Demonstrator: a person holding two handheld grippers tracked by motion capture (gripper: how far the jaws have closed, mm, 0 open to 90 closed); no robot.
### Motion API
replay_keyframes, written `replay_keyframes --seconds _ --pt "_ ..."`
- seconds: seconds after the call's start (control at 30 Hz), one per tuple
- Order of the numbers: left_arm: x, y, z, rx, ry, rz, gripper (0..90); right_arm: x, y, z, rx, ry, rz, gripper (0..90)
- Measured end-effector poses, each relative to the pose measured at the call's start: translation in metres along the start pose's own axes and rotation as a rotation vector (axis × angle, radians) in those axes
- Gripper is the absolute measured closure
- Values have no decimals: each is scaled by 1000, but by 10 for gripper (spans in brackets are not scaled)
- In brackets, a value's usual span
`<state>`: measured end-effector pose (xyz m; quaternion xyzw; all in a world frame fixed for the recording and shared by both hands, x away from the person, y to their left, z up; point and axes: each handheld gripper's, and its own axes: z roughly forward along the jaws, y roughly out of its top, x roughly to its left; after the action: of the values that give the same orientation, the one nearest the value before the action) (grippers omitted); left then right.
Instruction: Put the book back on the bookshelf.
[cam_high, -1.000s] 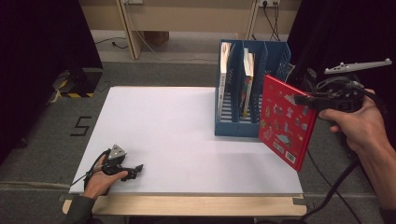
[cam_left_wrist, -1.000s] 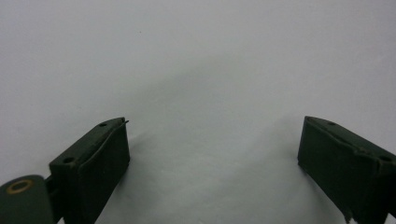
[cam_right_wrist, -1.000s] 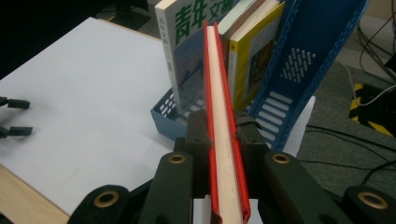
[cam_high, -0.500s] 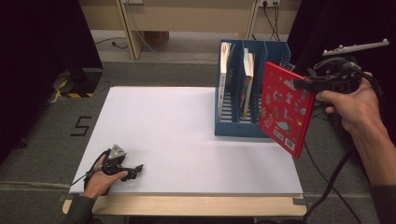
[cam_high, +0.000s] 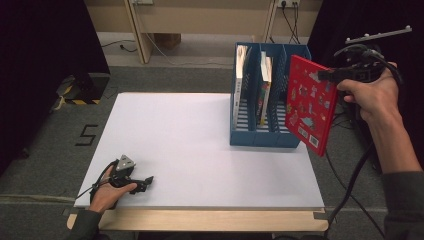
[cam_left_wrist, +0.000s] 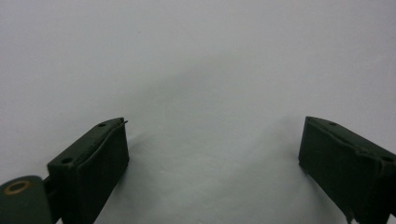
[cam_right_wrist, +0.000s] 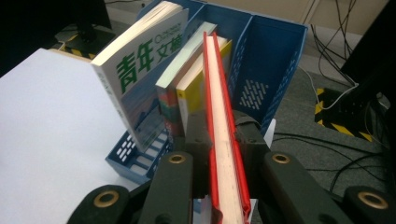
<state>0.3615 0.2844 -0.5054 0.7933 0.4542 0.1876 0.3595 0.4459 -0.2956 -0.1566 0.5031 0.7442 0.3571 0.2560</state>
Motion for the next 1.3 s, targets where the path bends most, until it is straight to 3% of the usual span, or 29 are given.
replay_keyframes --seconds 0.43,0.87,1.2,1.3 --pt "0 0 0 1 -1 1 70 -13 14 35 2 -61 43 797" --pt "0 0 0 1 -1 1 68 -30 22 79 15 -119 123 797" --pt "0 0 0 1 -1 1 67 -34 34 99 -23 -150 185 797" --pt "0 0 0 2 -1 3 66 -33 36 105 -19 -154 174 797"
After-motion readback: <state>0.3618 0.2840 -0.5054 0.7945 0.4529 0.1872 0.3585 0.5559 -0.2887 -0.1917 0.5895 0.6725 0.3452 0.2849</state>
